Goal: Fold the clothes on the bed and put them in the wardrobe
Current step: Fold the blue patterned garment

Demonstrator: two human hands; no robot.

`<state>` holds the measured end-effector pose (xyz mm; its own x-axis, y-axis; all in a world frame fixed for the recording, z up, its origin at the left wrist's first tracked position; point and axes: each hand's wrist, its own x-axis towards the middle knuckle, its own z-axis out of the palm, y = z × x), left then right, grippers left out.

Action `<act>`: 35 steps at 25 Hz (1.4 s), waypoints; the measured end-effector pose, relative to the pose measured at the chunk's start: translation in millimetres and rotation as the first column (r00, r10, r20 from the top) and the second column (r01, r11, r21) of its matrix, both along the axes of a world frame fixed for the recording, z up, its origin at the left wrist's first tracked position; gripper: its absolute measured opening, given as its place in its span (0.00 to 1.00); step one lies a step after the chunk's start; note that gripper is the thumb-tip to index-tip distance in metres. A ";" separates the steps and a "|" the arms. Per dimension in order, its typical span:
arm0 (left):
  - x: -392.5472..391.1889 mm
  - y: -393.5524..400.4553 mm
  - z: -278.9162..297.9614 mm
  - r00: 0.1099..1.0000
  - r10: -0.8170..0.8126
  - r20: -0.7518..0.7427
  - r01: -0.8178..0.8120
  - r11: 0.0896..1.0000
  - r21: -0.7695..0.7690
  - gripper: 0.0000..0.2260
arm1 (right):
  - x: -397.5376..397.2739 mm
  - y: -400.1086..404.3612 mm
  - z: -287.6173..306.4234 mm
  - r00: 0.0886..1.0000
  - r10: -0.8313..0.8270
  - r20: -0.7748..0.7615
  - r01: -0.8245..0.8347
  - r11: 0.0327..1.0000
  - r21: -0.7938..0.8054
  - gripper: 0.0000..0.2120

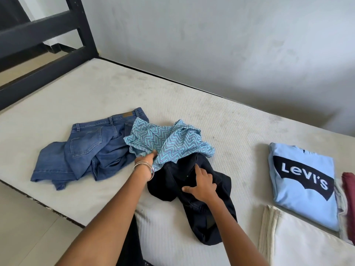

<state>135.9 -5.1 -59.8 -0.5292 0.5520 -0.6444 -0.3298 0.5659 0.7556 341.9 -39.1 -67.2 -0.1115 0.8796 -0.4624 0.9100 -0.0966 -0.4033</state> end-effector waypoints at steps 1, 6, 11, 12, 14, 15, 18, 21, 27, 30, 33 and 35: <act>2.8 7.6 9.0 1.000 -0.007 -0.024 0.007 1.000 0.010 0.24 | -2.6 -1.1 0.0 1.000 0.011 0.028 -0.011 1.000 -0.025 0.57; -2.7 38.1 40.2 0.988 0.071 0.140 -0.102 0.968 0.228 0.15 | -56.0 -18.7 -19.2 0.963 0.061 0.262 -0.100 0.985 0.138 0.69; -22.1 64.2 130.9 0.908 0.062 0.415 -0.214 0.920 0.329 0.07 | -89.6 37.6 20.2 0.979 -0.079 -0.188 0.140 0.930 0.339 0.27; -24.1 66.3 152.0 0.866 0.038 0.498 -0.250 0.896 0.366 0.06 | -95.1 51.6 39.0 0.867 -0.140 -0.477 0.303 0.909 0.285 0.27; -25.8 69.9 186.9 0.820 -0.027 0.572 -0.293 0.838 0.460 0.10 | -100.0 76.4 69.3 0.546 -0.051 -0.836 0.290 0.948 0.132 0.31; -28.1 70.6 201.8 0.808 -0.032 0.589 -0.328 0.805 0.494 0.12 | -100.5 85.4 81.3 0.487 -0.008 -0.873 0.177 0.980 0.089 0.33; -27.2 64.0 255.6 0.752 -0.179 0.634 -0.360 0.695 0.623 0.16 | -84.5 96.3 120.2 0.543 -0.082 -0.836 0.221 0.974 0.048 0.30; 0.0 52.7 309.1 0.770 -0.324 0.550 -0.222 0.673 0.706 0.21 | -68.4 102.0 156.7 0.704 -0.138 -0.696 0.506 0.785 0.356 0.44; 28.2 30.8 359.2 0.801 -0.504 0.322 0.041 0.584 0.811 0.15 | -13.6 88.4 213.4 0.489 -0.037 -0.871 0.449 0.867 0.215 0.04; 13.1 35.9 335.4 0.837 -0.503 0.215 0.082 0.504 0.860 0.27 | 40.1 64.9 232.9 0.019 -0.240 -0.971 0.492 0.847 -0.200 0.07; 52.5 -2.1 278.6 0.538 -0.774 -0.333 0.800 0.344 0.492 0.42 | 70.8 37.8 256.1 -0.191 -0.371 -0.909 0.333 0.846 -0.416 0.14; 100.6 -30.3 236.1 0.191 -0.857 -0.478 0.957 0.055 0.283 0.29 | 73.5 23.3 259.2 -0.154 -0.453 -0.878 0.338 0.811 -0.477 0.15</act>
